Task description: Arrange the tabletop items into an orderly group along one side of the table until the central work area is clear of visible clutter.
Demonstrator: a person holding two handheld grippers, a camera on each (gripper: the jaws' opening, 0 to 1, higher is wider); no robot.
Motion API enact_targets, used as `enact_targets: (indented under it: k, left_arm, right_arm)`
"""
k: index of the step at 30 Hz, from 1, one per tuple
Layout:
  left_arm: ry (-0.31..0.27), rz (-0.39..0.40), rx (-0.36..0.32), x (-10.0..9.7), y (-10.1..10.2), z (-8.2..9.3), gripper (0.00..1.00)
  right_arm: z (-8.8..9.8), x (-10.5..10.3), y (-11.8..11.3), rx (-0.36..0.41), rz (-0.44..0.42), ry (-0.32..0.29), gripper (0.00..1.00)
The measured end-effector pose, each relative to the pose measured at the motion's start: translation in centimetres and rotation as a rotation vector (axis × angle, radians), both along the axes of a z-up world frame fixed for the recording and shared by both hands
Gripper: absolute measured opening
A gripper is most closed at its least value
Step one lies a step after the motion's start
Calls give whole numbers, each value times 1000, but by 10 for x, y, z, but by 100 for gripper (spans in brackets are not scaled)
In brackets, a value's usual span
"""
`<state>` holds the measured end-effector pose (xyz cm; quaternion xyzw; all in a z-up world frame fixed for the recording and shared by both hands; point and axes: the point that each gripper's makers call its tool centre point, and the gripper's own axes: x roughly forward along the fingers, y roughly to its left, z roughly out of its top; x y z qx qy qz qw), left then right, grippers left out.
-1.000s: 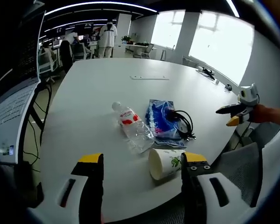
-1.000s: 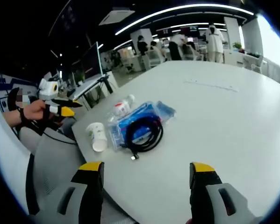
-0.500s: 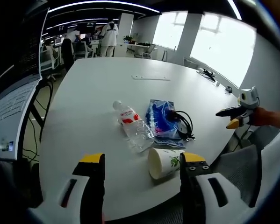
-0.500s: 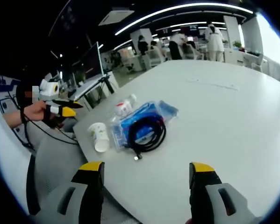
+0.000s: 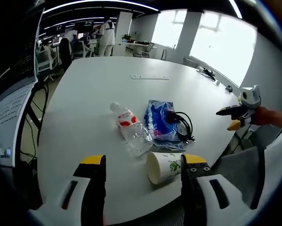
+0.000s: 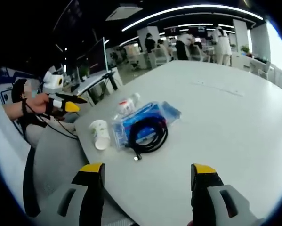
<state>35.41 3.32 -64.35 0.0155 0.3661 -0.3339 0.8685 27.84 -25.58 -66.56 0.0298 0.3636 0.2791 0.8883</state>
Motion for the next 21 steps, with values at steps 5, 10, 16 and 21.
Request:
enact_targets:
  k: [5,10,16,21]
  left_arm:
    - [-6,31,9,12,1,-1,64]
    - [-6,69,15,25,1,-2,62]
    - [14,96,23,42,-3,-3,59]
    - [73,127,18,57,-10,-9,58]
  right_arm:
    - [-1,-1,-2,9,15,-3,76]
    - [-7,-5,-5,20,14,10,76]
    - [-14,-9,-7,37,1,29,76]
    - [-15,-9,-7,39,-2,32,76]
